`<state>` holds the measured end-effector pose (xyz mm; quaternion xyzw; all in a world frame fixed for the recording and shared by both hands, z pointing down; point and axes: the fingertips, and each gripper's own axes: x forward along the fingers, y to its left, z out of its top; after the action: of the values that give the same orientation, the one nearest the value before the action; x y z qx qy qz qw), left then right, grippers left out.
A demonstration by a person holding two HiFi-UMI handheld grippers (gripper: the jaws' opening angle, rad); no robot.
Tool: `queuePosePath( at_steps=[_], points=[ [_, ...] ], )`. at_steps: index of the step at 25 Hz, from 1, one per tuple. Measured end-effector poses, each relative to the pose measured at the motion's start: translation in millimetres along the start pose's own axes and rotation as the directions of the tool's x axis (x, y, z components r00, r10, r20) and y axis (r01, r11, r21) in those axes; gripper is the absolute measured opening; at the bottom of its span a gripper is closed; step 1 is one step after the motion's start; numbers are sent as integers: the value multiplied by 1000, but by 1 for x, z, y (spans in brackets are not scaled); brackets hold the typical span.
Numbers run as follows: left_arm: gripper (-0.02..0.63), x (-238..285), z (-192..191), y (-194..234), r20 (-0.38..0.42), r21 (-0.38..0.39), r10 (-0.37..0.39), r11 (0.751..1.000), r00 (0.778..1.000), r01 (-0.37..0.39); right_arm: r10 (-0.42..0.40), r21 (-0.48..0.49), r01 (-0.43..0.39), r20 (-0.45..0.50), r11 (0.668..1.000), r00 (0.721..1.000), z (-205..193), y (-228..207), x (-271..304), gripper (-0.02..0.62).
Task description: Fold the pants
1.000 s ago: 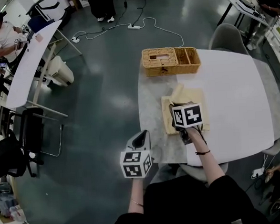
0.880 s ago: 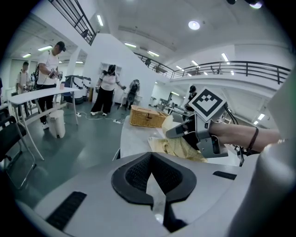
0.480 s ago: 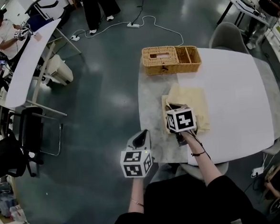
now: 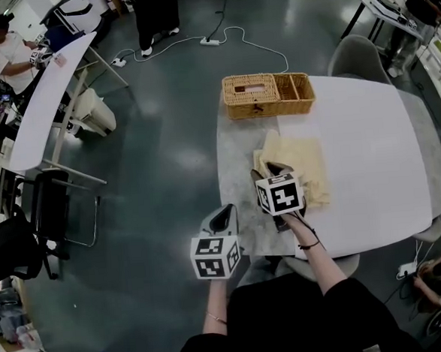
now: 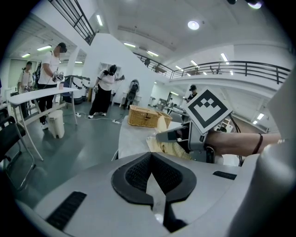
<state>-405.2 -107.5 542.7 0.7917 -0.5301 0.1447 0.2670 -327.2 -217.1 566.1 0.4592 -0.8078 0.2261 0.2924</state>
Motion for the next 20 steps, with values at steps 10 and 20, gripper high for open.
queuePosePath(
  at_steps=[10,20],
  points=[
    [8,0,7,-24,16,21,1,1000,1000,-2,81,62,-90,134,994,988,16,-4,-34,207],
    [8,6,34,-73,79,63,-22,998,997,17,260,97,-292,257,951,931,18,-35,-106,156]
  ],
)
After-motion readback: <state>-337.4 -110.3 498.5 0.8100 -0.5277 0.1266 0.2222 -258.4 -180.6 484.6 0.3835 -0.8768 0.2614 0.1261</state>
